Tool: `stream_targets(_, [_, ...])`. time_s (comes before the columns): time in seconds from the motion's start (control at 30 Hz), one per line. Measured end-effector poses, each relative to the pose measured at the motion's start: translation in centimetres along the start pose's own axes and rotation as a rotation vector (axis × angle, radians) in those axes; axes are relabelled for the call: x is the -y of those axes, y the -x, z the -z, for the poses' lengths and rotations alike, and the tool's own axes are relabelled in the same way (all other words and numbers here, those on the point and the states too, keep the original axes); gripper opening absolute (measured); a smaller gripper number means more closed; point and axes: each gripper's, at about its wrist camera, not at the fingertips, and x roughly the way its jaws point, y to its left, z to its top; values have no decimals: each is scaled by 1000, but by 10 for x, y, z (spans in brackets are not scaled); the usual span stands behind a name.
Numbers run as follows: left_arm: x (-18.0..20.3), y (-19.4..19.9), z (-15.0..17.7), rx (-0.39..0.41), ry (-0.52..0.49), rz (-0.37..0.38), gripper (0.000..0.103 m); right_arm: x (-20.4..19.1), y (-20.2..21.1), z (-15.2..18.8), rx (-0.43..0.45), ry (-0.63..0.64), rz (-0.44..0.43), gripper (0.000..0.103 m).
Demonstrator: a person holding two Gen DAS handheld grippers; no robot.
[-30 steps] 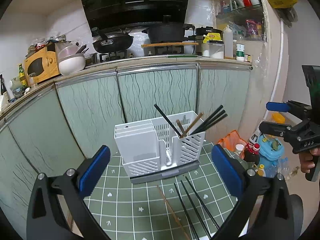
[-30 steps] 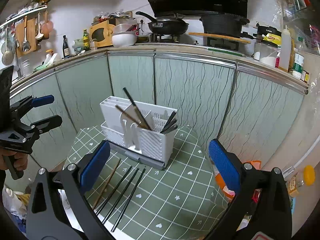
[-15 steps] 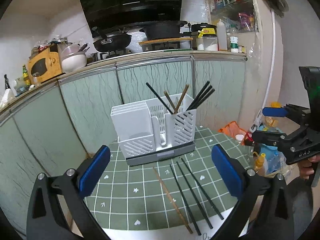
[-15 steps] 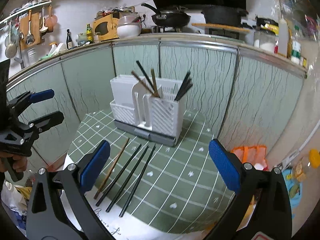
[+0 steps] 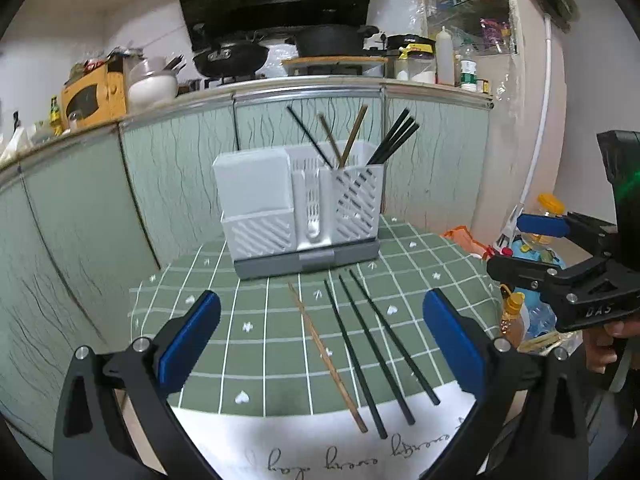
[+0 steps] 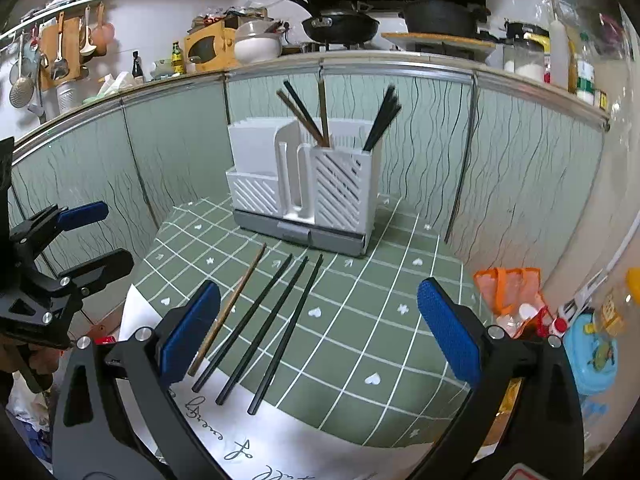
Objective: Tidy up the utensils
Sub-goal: 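Withdraw both open tools from the drainer back over the remaining chopsticks, then grasp a wooden chopstick with the left tool while the right tool grasps a black chopstick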
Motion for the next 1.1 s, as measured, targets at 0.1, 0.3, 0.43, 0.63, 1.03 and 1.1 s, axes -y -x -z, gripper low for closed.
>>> stream_targets(0.1, [-4, -6, 15, -7, 12, -17, 99, 1, -11, 11, -15, -8, 5, 94])
stream_targets(0.3, [-12, -23, 40, -43, 41, -37, 99, 5, -26, 29, -21, -29, 26, 94])
stream_targets(0.43, [-14, -33, 54, -57, 53, -47, 99, 6, -35, 40, -32, -38, 43, 94])
stream_targets(0.63, [-14, -50, 74, -98, 63, -83, 99, 0, -46, 54, -55, -16, 60, 94])
stream_targets(1.03, [-3, -79, 91, -180, 65, -47, 74, -5, -69, 76, -144, 2, 84, 94])
stream_targets(1.1, [1, -84, 93, -194, 58, -42, 72, -3, -71, 76, -153, -9, 89, 94])
